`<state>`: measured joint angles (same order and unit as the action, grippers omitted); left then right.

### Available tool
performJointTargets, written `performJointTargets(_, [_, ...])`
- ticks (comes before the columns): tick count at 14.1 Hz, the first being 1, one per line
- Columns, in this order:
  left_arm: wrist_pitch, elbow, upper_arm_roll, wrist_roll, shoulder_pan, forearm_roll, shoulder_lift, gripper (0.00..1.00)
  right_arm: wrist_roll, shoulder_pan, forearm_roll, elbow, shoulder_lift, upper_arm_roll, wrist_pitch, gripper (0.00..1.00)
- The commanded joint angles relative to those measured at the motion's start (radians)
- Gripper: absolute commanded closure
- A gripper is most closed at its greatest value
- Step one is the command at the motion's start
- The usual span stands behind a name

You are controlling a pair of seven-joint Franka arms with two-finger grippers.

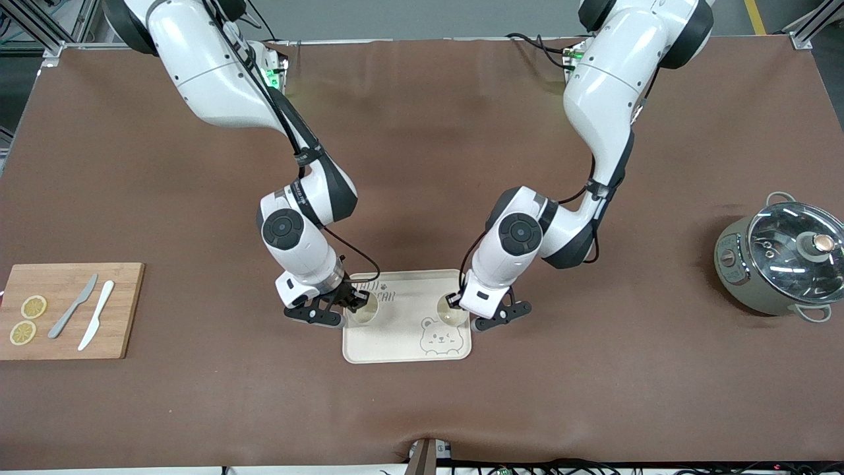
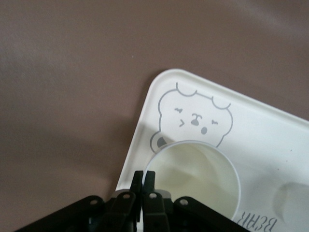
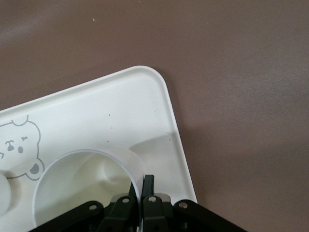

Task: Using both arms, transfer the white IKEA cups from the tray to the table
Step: 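Carry the cups off the tray, each gripper moving outward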

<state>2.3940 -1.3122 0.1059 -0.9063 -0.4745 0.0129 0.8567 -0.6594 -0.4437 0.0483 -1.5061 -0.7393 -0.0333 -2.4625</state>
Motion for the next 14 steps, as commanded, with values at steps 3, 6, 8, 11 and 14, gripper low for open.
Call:
performJointTargets(3, [-0.117, -0.005, -0.028, -0.031, 0.011, -0.017, -0.091, 1.0, 0.054, 0.08, 0.015, 0.127, 0.057, -0.008, 0.299, 1.0])
performJointTargets(6, [-0.165, -0.005, -0.031, -0.028, 0.037, -0.016, -0.127, 1.0, 0.286, 0.183, 0.025, 0.127, 0.109, -0.008, 0.393, 1.0])
performJointTargets(8, [-0.188, -0.007, -0.032, -0.026, 0.062, -0.016, -0.159, 1.0, 0.435, 0.253, 0.038, 0.127, 0.127, -0.008, 0.43, 1.0])
performJointTargets(11, [-0.233, -0.012, -0.031, -0.019, 0.115, -0.019, -0.176, 1.0, 0.669, 0.371, 0.039, 0.129, 0.126, -0.008, 0.441, 1.0])
performJointTargets(14, [-0.294, -0.015, -0.028, 0.056, 0.177, -0.019, -0.18, 1.0, 0.815, 0.445, 0.051, 0.129, 0.117, -0.008, 0.441, 1.0])
